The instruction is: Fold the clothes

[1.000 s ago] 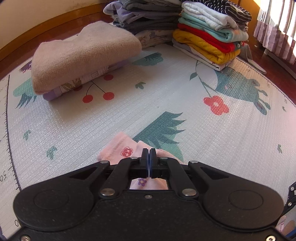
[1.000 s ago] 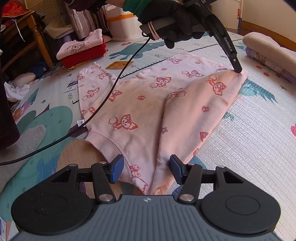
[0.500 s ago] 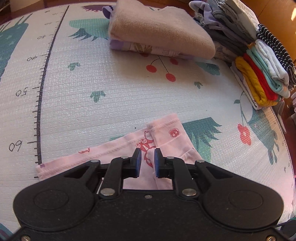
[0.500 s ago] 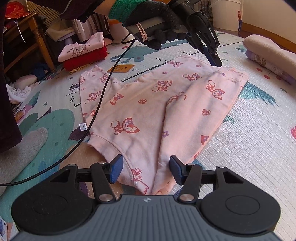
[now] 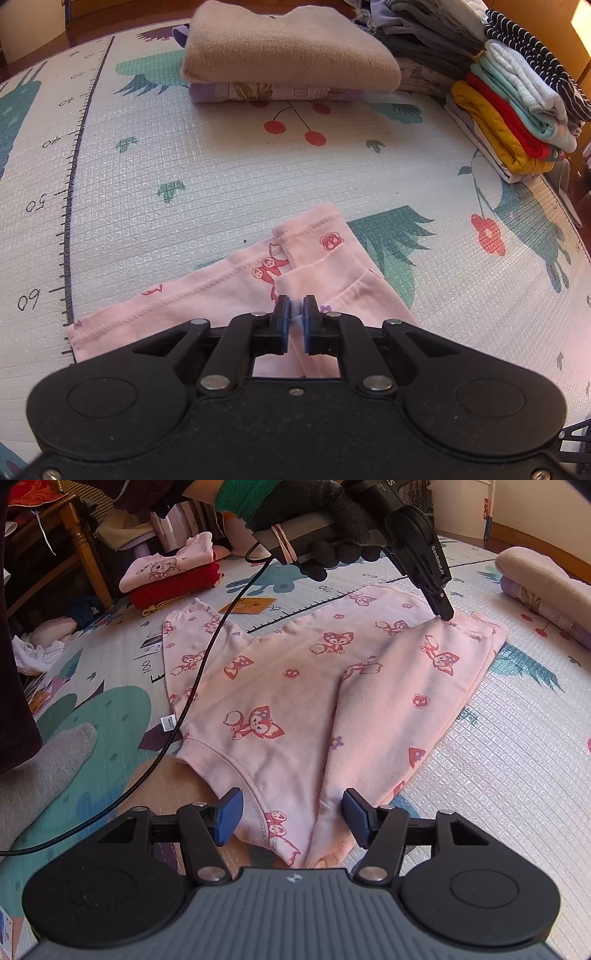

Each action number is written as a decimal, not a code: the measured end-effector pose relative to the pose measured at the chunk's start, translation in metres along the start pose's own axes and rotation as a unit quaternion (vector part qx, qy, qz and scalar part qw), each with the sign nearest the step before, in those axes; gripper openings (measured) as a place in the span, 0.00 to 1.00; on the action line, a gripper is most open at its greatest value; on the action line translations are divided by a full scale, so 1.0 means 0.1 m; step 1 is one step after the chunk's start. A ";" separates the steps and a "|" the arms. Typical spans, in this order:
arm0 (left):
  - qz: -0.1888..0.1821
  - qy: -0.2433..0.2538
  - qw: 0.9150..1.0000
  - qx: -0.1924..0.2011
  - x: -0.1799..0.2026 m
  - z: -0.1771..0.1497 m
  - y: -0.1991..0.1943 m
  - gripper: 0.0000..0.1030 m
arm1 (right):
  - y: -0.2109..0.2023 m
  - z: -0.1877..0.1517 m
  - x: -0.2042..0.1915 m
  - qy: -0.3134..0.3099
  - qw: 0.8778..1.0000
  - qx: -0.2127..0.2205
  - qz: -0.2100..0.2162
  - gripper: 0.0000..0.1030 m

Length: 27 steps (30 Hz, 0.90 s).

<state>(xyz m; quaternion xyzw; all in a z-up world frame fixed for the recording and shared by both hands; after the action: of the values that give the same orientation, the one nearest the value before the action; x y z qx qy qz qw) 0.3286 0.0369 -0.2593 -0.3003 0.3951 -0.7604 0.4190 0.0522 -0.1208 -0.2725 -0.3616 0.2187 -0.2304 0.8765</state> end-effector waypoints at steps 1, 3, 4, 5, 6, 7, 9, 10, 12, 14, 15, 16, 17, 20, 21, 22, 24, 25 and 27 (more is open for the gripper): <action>0.003 -0.001 1.000 0.001 -0.02 -0.01 -0.05 0.05 | -0.01 0.00 0.01 0.001 1.000 0.000 0.001 0.59; 0.012 0.004 1.000 0.013 -0.03 -0.05 -0.20 0.05 | -0.05 -0.01 0.04 0.007 1.000 0.002 0.000 0.58; 0.008 0.015 1.000 0.020 0.00 -0.10 -0.30 0.05 | -0.06 -0.01 0.05 0.010 1.000 0.003 -0.001 0.58; 0.001 0.026 0.999 0.027 0.04 -0.16 -0.41 0.05 | -0.07 -0.02 0.07 0.012 1.000 0.004 -0.002 0.57; -0.018 0.044 0.998 0.032 0.12 -0.27 -0.51 0.05 | -0.07 -0.02 0.08 0.015 1.000 0.003 -0.003 0.57; -0.043 0.049 0.997 0.031 0.20 -0.37 -0.57 0.05 | -0.06 -0.02 0.09 0.015 1.000 0.001 -0.002 0.57; -0.079 0.045 0.996 0.019 0.37 -0.59 -0.56 0.05 | -0.04 -0.02 0.08 0.011 1.000 -0.001 -0.003 0.58; -0.085 0.047 0.995 0.008 0.46 -0.69 -0.52 0.05 | -0.03 -0.01 0.07 0.008 1.000 -0.002 -0.003 0.58; -0.056 0.067 0.995 -0.055 0.58 -0.90 -0.31 0.05 | -0.02 0.01 0.06 0.004 1.000 -0.006 -0.004 0.59; -0.048 0.091 0.994 -0.035 0.60 -0.99 -0.39 0.05 | -0.03 0.02 0.05 0.003 1.000 -0.011 -0.004 0.58; -0.047 0.083 0.995 -0.023 0.59 -1.00 -0.46 0.05 | -0.04 0.03 0.05 -0.002 1.000 -0.012 -0.006 0.57; -0.046 0.074 0.996 -0.010 0.57 -1.00 -0.53 0.05 | -0.05 0.03 0.04 -0.007 1.000 -0.013 -0.008 0.57; -0.053 0.063 0.997 0.000 0.57 -1.01 -0.57 0.05 | -0.07 0.03 0.04 -0.012 1.000 -0.015 -0.010 0.57; -0.057 0.072 0.996 -0.016 0.64 -1.13 -0.48 0.21 | -0.10 0.04 0.02 -0.026 0.999 -0.019 -0.016 0.57; -0.048 0.086 0.995 -0.022 0.66 -1.19 -0.42 0.23 | -0.11 0.05 0.01 -0.031 0.999 -0.020 -0.018 0.57; -0.042 0.094 0.995 -0.019 0.67 -1.20 -0.44 0.24 | -0.12 0.05 0.01 -0.036 0.999 -0.021 -0.020 0.56; -0.040 0.082 0.996 0.003 0.67 -1.19 -0.55 0.24 | -0.17 0.08 0.00 -0.041 0.999 -0.016 -0.022 0.53; -0.047 0.073 0.996 0.026 0.67 -1.18 -0.62 0.24 | -0.20 0.11 0.00 -0.040 0.999 -0.008 -0.022 0.53; -0.072 0.051 0.995 0.035 0.69 -1.21 -0.63 0.24 | -0.23 0.13 0.03 -0.048 0.998 -0.021 -0.016 0.53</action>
<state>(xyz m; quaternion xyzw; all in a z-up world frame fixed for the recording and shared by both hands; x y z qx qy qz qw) 0.1758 0.0405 -0.2589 -0.2736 0.3663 -0.8164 0.3529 0.0562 -0.1308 -0.2479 -0.3943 0.1753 -0.2217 0.8745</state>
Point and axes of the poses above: each gripper's, at about its wrist camera, not at the fingertips, and y roughly the way its jaws point, x to its right, z to its top, the point moved 2 cm from there along y, roughly the way its jaws point, and after that the axes turned 2 degrees about z, right-handed, at the moved point
